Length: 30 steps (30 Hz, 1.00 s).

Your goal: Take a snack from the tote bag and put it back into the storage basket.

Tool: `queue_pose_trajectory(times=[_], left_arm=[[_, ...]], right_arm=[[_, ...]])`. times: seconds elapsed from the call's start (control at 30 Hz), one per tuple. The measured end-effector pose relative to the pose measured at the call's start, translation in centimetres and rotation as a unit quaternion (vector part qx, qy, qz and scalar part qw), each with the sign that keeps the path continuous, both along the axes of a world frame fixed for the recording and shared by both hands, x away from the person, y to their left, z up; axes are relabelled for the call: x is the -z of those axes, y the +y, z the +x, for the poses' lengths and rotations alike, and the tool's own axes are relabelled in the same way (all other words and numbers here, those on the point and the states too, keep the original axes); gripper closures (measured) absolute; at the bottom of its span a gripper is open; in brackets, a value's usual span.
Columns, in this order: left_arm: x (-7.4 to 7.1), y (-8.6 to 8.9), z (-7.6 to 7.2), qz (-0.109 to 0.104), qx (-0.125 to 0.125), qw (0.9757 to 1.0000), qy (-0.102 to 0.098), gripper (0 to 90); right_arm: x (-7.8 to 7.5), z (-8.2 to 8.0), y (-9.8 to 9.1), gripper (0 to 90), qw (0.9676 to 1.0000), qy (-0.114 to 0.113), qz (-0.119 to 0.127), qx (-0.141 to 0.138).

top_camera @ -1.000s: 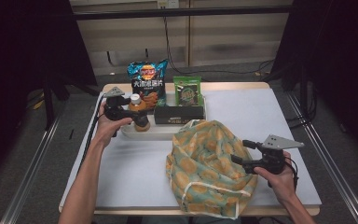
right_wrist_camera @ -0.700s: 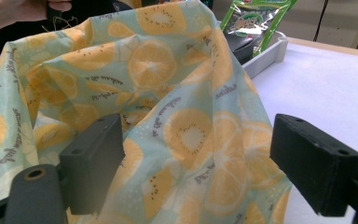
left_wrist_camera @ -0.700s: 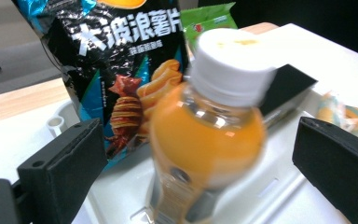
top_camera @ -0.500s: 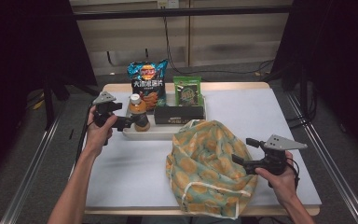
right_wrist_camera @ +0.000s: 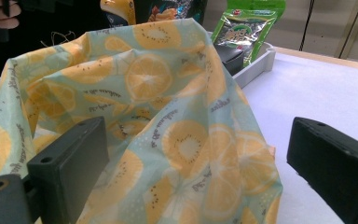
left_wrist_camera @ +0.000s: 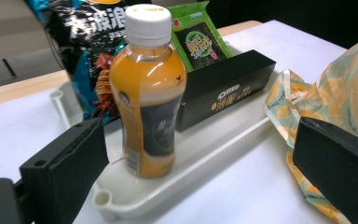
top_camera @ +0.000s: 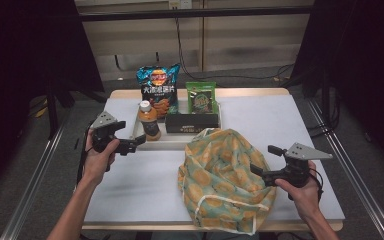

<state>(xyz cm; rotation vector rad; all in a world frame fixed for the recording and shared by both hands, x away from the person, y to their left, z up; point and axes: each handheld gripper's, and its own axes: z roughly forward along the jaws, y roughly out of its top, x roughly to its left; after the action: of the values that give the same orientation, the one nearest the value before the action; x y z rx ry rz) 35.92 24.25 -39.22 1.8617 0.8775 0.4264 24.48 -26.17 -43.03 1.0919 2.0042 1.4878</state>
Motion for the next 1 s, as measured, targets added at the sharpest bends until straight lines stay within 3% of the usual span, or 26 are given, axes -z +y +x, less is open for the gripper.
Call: queue_pose_trajectory(times=[0.1, 0.4, 0.5, 0.8, 0.87, 0.93, 1.0], left_arm=[[0.4, 0.3, -1.3, 0.018, 0.003, 0.9998, 0.0, 2.6], [1.0, 1.0, -4.4, 0.007, 0.001, 0.9999, -0.011, 2.6], [1.5, 0.8, -5.5, 0.013, 0.0, 0.9998, -0.016, 3.0], [2.8, 0.6, -9.4, 0.002, 0.006, 1.0, 0.002, 2.6], [2.9, 0.6, -10.4, 0.011, -0.003, 0.9999, 0.004, 2.6], [3.4, 0.7, -11.1, 0.0, -0.008, 0.9999, 0.013, 2.7], [3.8, 1.2, -11.7, -0.006, -0.016, 0.9999, 0.001, 2.2]], right_arm=[[-0.1, -0.1, 0.0, 3.7, 1.0, 0.0, 0.0, 0.004], [-0.3, -1.7, -0.9, 3.0, 0.9998, -0.003, 0.001, 0.022], [-0.2, -2.3, -1.2, 3.0, 0.9995, -0.003, 0.002, 0.031], [0.1, -3.3, -2.0, 3.4, 0.9989, -0.012, 0.006, 0.046], [0.1, -3.4, -2.1, 3.4, 0.9988, -0.011, 0.008, 0.046], [0.3, -3.6, -2.1, 3.8, 0.9989, -0.011, 0.007, 0.045], [0.5, -3.8, -2.1, 3.9, 0.9989, -0.008, 0.006, 0.046]])
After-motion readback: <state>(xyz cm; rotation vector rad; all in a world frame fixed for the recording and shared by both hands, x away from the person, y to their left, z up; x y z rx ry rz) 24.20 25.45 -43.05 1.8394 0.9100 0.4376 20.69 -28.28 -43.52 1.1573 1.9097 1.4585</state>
